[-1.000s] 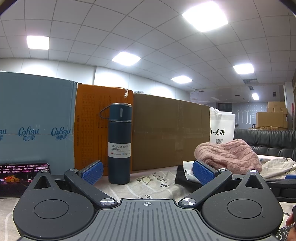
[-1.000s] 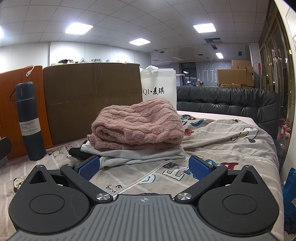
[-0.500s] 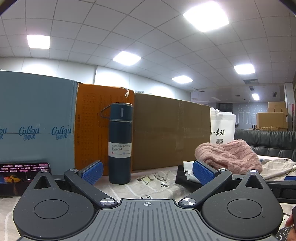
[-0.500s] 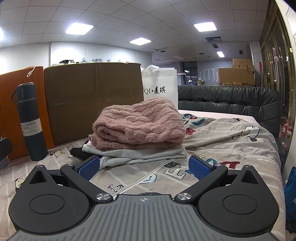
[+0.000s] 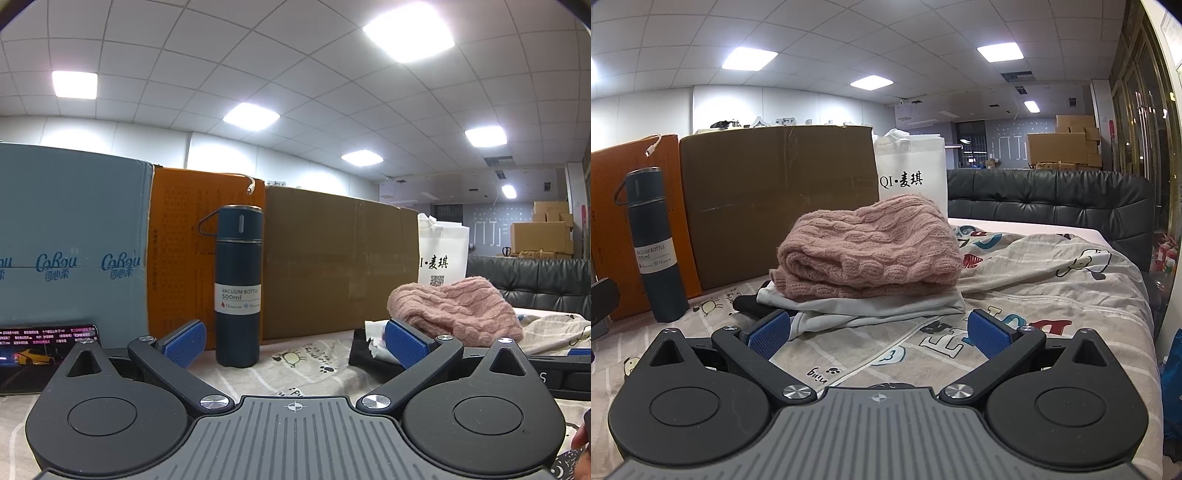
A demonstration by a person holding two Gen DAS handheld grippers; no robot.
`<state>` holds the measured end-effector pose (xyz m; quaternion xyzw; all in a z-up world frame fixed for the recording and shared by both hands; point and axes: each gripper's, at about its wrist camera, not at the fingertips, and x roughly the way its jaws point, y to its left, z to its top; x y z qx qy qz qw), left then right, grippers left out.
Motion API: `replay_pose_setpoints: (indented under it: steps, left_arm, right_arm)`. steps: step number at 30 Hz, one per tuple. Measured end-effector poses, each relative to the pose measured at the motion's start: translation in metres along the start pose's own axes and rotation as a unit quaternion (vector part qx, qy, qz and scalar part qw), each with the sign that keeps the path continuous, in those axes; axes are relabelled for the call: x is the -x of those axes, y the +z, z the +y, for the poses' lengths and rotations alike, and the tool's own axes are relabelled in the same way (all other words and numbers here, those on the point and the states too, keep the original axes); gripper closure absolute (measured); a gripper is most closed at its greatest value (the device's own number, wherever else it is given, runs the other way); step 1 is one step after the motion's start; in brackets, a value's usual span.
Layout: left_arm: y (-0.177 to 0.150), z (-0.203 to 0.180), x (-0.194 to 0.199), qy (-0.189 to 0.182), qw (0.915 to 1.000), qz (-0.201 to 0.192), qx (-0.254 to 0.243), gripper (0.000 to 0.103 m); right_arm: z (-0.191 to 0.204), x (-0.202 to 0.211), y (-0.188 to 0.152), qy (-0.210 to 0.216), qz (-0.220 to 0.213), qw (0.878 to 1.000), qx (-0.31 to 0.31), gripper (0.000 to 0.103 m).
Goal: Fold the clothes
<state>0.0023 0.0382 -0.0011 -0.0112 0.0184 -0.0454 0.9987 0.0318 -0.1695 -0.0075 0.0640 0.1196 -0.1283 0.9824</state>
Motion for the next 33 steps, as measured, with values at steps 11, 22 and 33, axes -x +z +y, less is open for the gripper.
replay_pose_setpoints:
  steps: [11,22,33]
  left_arm:
    - [-0.0001,-0.0002,-0.0005,-0.003,1.0000,-0.001,-0.002,0.000]
    - [-0.0008,-0.0013,-0.0001,-0.004,1.0000,-0.002,-0.004,0.000]
    - [-0.0006,-0.0032,0.0016,-0.003,1.0000,-0.003,-0.008,0.000]
  right_arm:
    - [-0.0003,0.0009,-0.0005,0.000,0.000,1.000,0.000,0.000]
    - [0.0005,-0.0005,0.0000,0.000,0.000,1.000,0.000,0.000]
    - [0.0004,-0.0009,0.0000,0.000,0.002,1.000,0.000,0.000]
